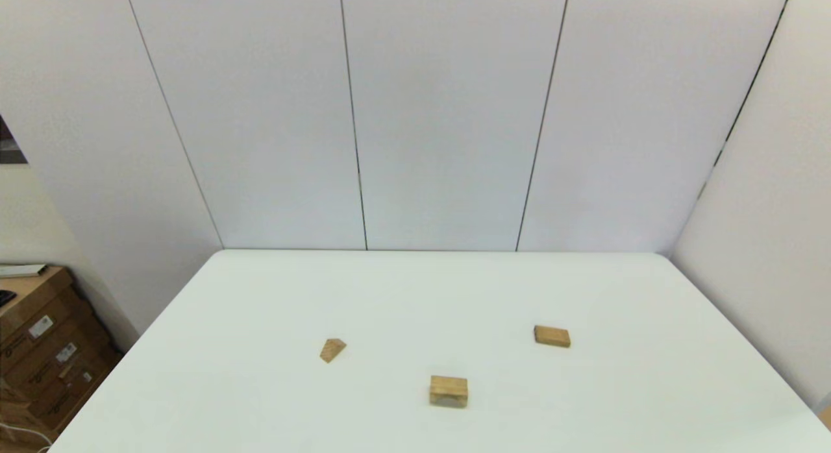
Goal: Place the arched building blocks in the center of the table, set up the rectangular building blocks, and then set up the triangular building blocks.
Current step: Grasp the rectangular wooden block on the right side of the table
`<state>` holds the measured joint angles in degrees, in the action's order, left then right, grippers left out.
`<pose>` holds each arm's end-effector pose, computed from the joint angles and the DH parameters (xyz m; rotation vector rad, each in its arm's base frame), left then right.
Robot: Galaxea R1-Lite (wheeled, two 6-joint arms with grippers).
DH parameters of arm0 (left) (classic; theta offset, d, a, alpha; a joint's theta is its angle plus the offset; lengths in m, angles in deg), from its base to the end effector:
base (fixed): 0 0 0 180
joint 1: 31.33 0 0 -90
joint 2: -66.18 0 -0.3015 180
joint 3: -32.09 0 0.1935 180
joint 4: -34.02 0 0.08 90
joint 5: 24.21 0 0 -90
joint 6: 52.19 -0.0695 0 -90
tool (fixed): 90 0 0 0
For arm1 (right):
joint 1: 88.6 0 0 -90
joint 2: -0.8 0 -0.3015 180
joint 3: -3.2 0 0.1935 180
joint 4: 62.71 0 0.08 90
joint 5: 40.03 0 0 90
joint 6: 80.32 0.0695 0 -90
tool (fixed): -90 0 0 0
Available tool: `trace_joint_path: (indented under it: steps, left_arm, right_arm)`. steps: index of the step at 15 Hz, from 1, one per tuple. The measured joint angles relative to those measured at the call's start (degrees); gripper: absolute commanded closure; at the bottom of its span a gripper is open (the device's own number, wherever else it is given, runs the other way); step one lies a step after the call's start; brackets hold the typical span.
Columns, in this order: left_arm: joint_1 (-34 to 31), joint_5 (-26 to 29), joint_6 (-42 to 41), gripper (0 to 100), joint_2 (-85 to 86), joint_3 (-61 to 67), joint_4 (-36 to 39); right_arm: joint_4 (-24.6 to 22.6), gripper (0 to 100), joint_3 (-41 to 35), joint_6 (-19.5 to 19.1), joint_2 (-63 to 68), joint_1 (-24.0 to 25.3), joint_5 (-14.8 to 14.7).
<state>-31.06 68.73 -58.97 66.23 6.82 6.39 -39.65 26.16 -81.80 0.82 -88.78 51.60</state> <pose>0.0227 -0.0037 0.0765 0.1173 0.0369 -0.0583 0.0262 0.0019 0.0752 -0.0258 0.0018 0.0253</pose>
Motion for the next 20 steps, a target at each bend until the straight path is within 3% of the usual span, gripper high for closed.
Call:
trace_joint_path:
  steps: [4, 20]
  left_arm:
    - [0.0, -3.1, 6.6, 0, 0.0, 0.6, 0.7]
    - [0.0, -3.1, 6.7, 0, 0.0, 0.7, 0.7]
  right_arm:
    - [0.0, 0, 0.0, 0.0, 0.0, 0.0, 0.0]
    - [0.0, 0, 0.0, 0.0, 0.0, 0.0, 0.0]
